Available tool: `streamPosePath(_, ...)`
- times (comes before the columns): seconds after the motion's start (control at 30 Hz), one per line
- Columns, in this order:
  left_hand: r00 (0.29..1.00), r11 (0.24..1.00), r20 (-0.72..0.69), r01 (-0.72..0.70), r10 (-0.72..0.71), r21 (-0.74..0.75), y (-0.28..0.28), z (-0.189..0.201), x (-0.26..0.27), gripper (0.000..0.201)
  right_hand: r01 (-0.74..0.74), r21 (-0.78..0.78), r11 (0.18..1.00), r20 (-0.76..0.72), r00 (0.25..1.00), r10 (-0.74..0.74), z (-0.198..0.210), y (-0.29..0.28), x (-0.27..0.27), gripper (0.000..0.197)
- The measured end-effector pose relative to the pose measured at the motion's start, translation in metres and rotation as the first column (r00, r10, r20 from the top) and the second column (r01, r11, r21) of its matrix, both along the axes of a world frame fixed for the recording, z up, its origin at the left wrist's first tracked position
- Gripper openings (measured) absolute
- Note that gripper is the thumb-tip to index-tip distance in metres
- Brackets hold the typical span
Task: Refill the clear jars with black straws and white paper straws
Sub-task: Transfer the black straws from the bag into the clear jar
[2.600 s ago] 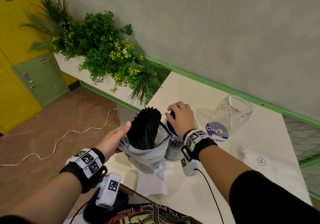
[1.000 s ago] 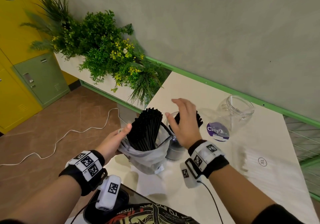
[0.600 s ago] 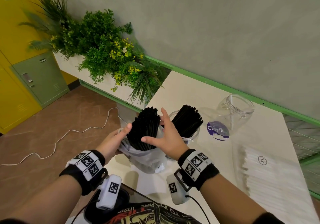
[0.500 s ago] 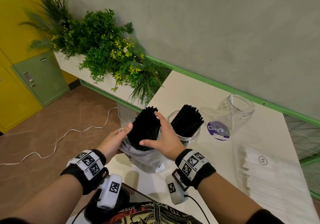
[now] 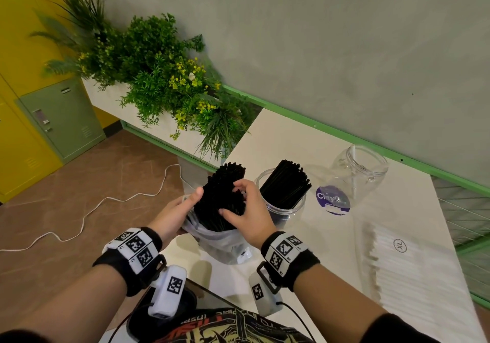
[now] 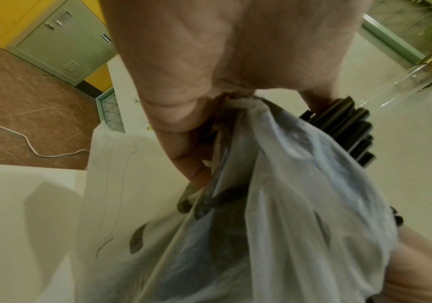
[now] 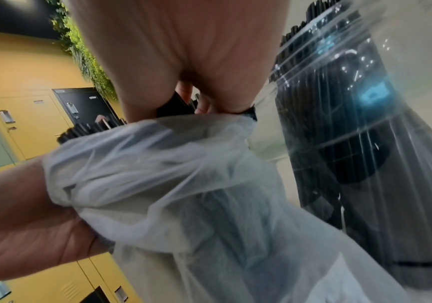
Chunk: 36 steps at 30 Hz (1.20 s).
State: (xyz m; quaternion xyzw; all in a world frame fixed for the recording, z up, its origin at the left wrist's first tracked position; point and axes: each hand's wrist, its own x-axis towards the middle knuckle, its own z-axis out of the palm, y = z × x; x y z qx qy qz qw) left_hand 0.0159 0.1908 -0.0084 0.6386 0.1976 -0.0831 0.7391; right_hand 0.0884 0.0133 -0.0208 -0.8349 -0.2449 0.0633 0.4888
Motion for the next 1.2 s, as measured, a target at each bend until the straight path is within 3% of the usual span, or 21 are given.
streamPosePath(0.17,1.000,1.000,0.002,0.002,-0.002,-0.001,0.000,0.001,0.000,0.094,-0.007,-0.067,0.998,-0.037,0.999,0.004,-0.009,0.005,-0.005,0.033)
streamPosePath(0.3,1.000,1.000,-0.009,-0.004,0.004,-0.004,0.001,0.000,0.001,0.098,0.002,-0.001,1.000,0.031,1.000,-0.002,-0.003,0.004,-0.006,0.019)
streamPosePath(0.47,1.000,1.000,0.006,0.013,-0.013,0.009,-0.002,0.002,0.000,0.092,-0.029,0.018,0.999,0.007,1.000,0.029,0.003,0.007,-0.008,0.031)
streamPosePath(0.6,1.000,1.000,-0.005,0.009,-0.008,0.016,-0.002,0.002,0.000,0.088,-0.014,0.020,1.000,-0.028,1.000,0.015,0.006,0.008,-0.010,0.024)
streamPosePath(0.8,1.000,1.000,-0.029,-0.013,0.013,0.001,0.001,0.001,0.000,0.087,0.026,0.167,0.986,-0.014,1.000,-0.024,0.030,-0.002,-0.007,0.019)
streamPosePath(1.0,0.999,1.000,-0.045,-0.014,0.015,0.020,0.000,0.000,0.003,0.093,0.056,0.284,0.957,0.053,0.996,-0.074,0.062,-0.010,-0.003,0.044)
streamPosePath(1.2,0.998,0.999,-0.053,-0.018,0.019,0.032,-0.002,0.002,0.003,0.093,-0.048,0.334,0.941,0.128,0.992,0.005,0.098,-0.012,0.008,0.033)
